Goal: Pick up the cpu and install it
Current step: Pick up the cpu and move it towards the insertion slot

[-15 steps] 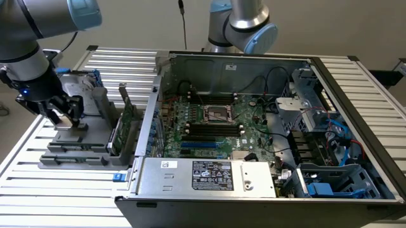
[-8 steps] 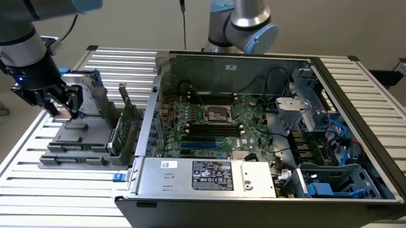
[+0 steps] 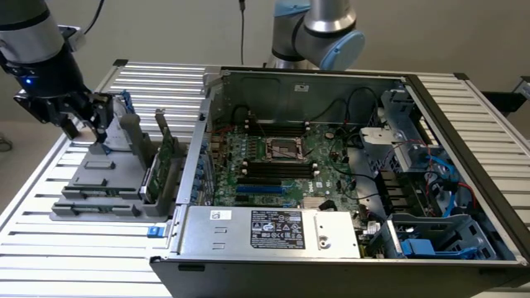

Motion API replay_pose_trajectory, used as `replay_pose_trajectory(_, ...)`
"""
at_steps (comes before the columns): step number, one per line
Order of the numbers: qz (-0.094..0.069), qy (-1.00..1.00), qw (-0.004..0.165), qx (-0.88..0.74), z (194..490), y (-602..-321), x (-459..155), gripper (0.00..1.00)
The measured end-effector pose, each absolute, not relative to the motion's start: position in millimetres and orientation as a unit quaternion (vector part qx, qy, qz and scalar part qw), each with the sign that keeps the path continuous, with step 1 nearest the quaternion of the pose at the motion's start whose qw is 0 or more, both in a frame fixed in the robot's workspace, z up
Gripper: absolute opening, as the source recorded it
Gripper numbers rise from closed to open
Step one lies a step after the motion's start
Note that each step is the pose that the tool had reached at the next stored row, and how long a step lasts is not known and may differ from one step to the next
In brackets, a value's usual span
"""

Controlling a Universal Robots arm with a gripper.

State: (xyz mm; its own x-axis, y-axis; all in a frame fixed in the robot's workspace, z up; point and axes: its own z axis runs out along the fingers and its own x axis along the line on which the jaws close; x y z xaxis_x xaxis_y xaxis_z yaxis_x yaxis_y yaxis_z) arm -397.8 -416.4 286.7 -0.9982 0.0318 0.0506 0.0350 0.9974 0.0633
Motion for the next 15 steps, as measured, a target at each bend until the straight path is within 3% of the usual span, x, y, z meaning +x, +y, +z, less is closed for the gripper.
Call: replay_pose_trajectory(15,-0.032,-0.999,0.029,-0.017,351,-416,-349,0.55)
